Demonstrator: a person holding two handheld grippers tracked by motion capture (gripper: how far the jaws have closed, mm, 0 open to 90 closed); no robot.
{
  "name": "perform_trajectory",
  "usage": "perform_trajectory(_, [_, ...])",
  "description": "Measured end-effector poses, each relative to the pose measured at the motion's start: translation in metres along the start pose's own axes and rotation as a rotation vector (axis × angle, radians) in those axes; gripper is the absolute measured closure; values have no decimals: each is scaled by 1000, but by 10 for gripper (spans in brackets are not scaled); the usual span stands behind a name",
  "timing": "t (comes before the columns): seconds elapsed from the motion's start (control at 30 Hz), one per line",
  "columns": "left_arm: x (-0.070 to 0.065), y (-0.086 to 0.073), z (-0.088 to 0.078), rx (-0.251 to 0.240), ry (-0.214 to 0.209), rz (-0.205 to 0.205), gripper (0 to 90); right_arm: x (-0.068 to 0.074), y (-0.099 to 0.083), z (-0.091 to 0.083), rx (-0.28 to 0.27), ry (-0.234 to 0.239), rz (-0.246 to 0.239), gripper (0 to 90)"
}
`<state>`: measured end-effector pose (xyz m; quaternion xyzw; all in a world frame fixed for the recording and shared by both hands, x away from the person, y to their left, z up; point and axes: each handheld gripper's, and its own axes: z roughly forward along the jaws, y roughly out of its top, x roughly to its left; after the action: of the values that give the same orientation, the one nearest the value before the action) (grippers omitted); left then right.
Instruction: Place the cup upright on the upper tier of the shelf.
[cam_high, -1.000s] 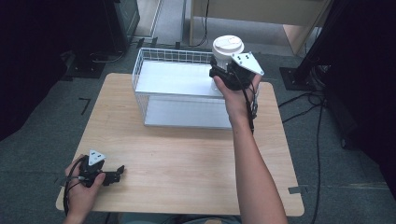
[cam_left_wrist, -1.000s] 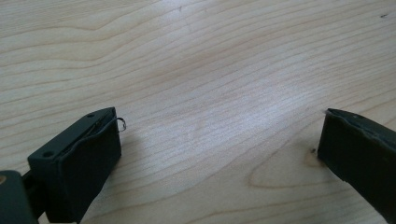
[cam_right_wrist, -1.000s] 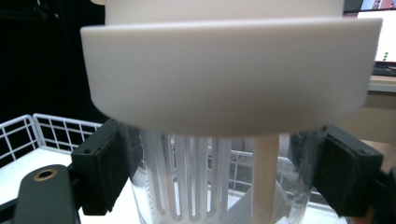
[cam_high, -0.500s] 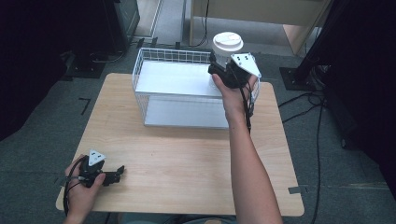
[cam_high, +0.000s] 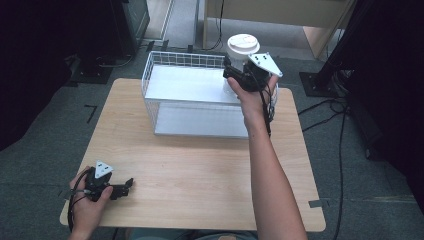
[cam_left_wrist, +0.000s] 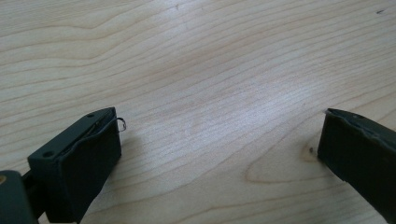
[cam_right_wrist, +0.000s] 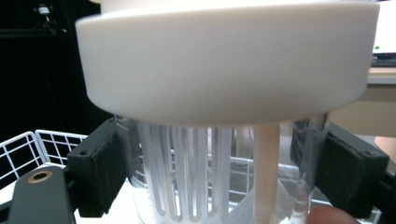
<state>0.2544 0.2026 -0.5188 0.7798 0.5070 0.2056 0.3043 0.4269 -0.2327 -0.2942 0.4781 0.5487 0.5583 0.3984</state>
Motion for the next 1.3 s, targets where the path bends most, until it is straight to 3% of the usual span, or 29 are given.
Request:
perform_trajectory(0.1, [0, 0, 0, 0, 0, 0, 0, 0, 1, 0, -1, 1, -6, 124])
perform_trajectory(0.17, [0, 0, 0, 0, 0, 0, 0, 0, 3, 0, 15, 5, 9, 86])
perform_trajectory(0.2, [0, 0, 0, 0, 0, 0, 0, -1, 6, -1, 19, 34, 46, 81])
perform_trajectory(0.27, [0, 0, 0, 0, 0, 0, 0, -1, 7, -2, 11, 40, 47, 80])
perform_trajectory(0.63, [0, 0, 0, 0, 0, 0, 0, 1, 20, -13, 8, 36, 19, 64])
perform_trajectory(0.8, [0, 0, 0, 1, 1, 1, 0, -1, 23, -22, 20, 58, 8, 64])
perform_trajectory(1.3, [0, 0, 0, 1, 1, 3, 0, -10, 18, -41, 39, 91, -27, 64])
